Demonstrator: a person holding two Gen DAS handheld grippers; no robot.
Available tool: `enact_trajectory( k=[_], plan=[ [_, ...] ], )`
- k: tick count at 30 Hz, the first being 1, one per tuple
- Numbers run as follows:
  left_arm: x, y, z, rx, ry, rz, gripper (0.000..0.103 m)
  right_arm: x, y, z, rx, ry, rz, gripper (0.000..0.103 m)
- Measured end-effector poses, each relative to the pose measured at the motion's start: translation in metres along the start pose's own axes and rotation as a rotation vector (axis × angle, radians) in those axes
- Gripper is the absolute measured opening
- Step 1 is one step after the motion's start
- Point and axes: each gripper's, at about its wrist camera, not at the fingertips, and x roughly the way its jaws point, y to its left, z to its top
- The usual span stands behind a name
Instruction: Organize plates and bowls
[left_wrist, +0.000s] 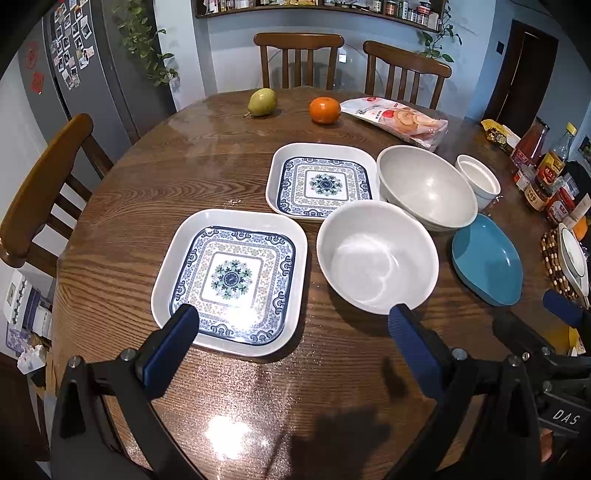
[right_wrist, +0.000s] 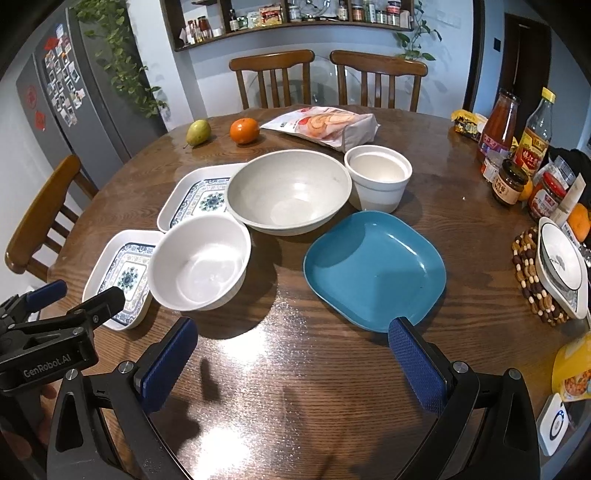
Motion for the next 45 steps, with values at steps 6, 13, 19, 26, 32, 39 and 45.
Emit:
enact_trajectory(
  k=[6,13,19,26,32,39,45],
  plan=[
    [-0.003,-0.001,-0.002,0.009,-0.005,-0.007,0.102,-0.004,0.002,-0.001,-0.021,-0.023,-0.025,0.103],
    [-0.007,-0.005,-0.003,0.019,-0.013,-0.011,0.102,-0.007,0.003,-0.004,-0.027,-0.036,-0.032,0.103],
    [-0.007,-0.006,-0.003,0.022,-0.014,-0.011,0.102,-0.008,0.004,-0.005,-0.027,-0.039,-0.031,0.103],
    [-0.009,-0.008,-0.004,0.026,-0.017,-0.011,0.102,-0.008,0.004,-0.005,-0.028,-0.039,-0.030,0.103],
    [-0.010,-0.009,-0.004,0.027,-0.018,-0.012,0.102,-0.008,0.004,-0.005,-0.028,-0.039,-0.030,0.103],
    [-0.009,-0.009,-0.004,0.026,-0.017,-0.012,0.102,-0.009,0.004,-0.005,-0.028,-0.039,-0.030,0.103],
    [-0.011,-0.010,-0.006,0.023,-0.019,-0.013,0.102,-0.010,0.005,-0.006,-0.029,-0.040,-0.029,0.103]
  ],
)
